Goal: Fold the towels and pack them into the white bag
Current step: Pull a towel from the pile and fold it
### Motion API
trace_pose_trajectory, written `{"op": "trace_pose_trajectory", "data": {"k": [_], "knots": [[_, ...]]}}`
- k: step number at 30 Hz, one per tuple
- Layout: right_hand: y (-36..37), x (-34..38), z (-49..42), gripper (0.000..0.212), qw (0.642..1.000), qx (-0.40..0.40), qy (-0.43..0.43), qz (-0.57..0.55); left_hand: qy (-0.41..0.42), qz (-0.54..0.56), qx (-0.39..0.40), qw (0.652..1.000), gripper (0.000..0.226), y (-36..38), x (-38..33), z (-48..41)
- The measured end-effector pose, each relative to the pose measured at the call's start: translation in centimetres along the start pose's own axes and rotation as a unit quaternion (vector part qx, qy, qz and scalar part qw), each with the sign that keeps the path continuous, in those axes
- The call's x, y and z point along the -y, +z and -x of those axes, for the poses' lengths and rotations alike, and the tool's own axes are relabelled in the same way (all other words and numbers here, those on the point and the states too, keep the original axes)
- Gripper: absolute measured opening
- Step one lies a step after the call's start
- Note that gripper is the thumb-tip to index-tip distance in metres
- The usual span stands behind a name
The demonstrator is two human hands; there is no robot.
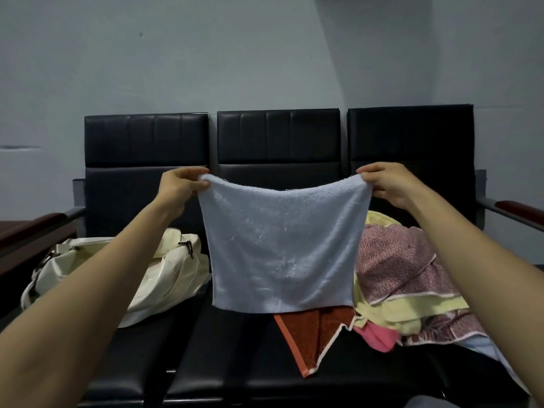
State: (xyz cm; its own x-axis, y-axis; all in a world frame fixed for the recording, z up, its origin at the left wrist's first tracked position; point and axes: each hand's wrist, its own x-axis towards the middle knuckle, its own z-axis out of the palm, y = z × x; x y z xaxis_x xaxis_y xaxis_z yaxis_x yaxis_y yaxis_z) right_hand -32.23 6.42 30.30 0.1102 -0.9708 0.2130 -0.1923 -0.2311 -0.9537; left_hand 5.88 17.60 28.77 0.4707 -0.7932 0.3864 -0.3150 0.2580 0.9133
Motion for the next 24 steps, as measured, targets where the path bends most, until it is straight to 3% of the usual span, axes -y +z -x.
{"op": "trace_pose_trajectory", "data": {"k": [3,7,11,15,19,24], "knots": [[-0.2,0.3,0.2,0.047,0.989,0.109,0.018,0.1,-0.007,0.007,0.0,1.0,0.038,-0.1,0.5,-0.2],[0.0,-0.2,-0.1,0.044,0.952,0.098,-0.03,0.29,0.009,-0.009,-0.008,1.0,0.038,-0.3,1.1,-0.3],[0.4,-0.5,-1.0,0.026,0.94,0.043,-0.095,0.325,0.02,-0.011,-0.024,0.999,0.036,-0.3,1.6,-1.1],[1.5,-0.8,-2.6,0.009,0.938,0.028,-0.119,0.323,0.08,-0.162,0.007,0.983,0.027,-0.5,2.4,-3.0],[2.8,-1.7,-5.9,0.011,0.93,0.012,-0.135,0.342,0.12,-0.298,0.002,0.947,0.023,0.0,3.2,-5.9],[4.5,-1.9,-9.2,0.013,0.933,-0.039,-0.142,0.329,0.098,-0.311,-0.074,0.943,0.024,1.1,3.4,-9.2]]}}
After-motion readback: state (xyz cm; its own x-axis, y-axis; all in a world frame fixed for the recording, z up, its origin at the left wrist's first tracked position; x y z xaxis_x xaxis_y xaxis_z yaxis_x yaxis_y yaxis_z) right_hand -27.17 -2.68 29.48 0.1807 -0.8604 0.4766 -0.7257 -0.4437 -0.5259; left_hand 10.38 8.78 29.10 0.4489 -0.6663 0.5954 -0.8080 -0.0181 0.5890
